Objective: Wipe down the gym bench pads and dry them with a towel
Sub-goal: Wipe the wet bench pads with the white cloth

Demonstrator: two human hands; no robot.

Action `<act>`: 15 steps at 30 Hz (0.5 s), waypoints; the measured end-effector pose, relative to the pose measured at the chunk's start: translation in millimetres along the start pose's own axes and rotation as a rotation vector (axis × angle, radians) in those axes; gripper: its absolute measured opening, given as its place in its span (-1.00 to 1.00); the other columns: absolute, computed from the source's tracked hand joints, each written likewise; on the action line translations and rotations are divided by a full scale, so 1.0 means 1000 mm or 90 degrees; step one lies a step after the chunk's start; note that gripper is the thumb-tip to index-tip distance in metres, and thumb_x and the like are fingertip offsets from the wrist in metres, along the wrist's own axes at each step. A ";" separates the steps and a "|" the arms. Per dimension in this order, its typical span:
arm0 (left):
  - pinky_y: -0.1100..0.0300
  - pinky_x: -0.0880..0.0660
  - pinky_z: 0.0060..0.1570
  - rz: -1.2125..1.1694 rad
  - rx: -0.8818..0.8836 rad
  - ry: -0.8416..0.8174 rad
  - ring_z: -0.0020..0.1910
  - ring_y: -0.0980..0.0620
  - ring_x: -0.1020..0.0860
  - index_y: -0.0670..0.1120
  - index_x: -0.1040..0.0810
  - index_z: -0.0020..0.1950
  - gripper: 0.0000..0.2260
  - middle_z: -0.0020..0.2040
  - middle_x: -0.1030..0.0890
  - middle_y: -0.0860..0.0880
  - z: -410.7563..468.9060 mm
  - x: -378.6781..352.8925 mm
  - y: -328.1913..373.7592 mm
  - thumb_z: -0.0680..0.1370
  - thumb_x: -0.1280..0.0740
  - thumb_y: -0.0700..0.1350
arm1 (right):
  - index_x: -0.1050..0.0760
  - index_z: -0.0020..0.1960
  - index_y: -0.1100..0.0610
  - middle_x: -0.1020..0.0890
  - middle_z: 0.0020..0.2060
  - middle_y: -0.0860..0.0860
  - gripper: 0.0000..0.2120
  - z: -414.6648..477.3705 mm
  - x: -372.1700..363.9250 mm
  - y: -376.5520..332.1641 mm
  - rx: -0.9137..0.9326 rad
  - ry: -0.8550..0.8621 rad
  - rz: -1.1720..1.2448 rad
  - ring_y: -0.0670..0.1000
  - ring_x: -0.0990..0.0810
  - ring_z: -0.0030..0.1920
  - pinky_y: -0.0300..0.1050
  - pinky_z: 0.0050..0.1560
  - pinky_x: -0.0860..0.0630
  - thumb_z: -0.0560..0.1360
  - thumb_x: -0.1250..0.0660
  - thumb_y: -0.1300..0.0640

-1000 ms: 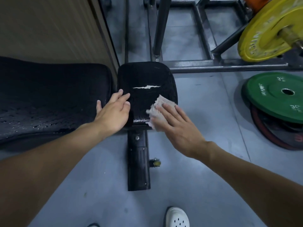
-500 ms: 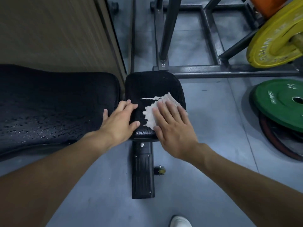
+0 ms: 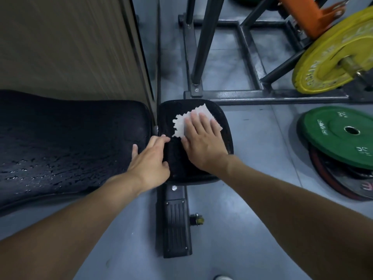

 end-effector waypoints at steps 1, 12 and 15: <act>-0.10 0.28 0.52 -0.017 0.004 -0.005 0.32 0.11 -0.39 0.03 -0.14 0.53 -0.37 0.48 -0.19 0.14 0.000 0.002 0.000 0.51 -0.20 -0.31 | -0.16 0.55 0.22 -0.21 0.55 0.16 -0.37 -0.006 -0.001 -0.004 0.012 0.017 0.010 0.25 -0.13 0.53 0.22 0.50 -0.04 0.59 0.17 -0.08; 0.23 -0.35 0.22 -0.477 0.087 0.028 0.24 0.08 -0.47 -0.02 -0.38 0.41 -0.59 0.27 -0.50 0.02 -0.034 0.025 -0.021 0.59 -0.20 -0.29 | -0.47 -0.02 0.13 -0.59 -0.27 -0.02 -0.77 -0.062 0.053 -0.065 -0.216 0.095 0.598 -0.10 -0.55 -0.29 -0.17 -0.31 -0.49 0.67 -0.11 0.06; 0.05 -0.41 0.35 -0.700 0.170 0.066 0.17 0.03 -0.55 -0.14 -0.41 0.41 -0.64 0.21 -0.60 -0.08 -0.061 0.061 -0.054 0.63 -0.28 -0.11 | -0.54 -0.02 0.23 -0.64 -0.29 0.08 -0.69 -0.045 0.073 -0.115 -0.279 0.015 0.859 -0.09 -0.60 -0.29 -0.15 -0.29 -0.51 0.62 -0.23 -0.02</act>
Point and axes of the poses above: each hand's wrist, its own z-axis towards the middle knuckle, its own x-axis out of the back of the hand, y = z × x, the point moved 5 cm from there along z, towards the middle knuckle
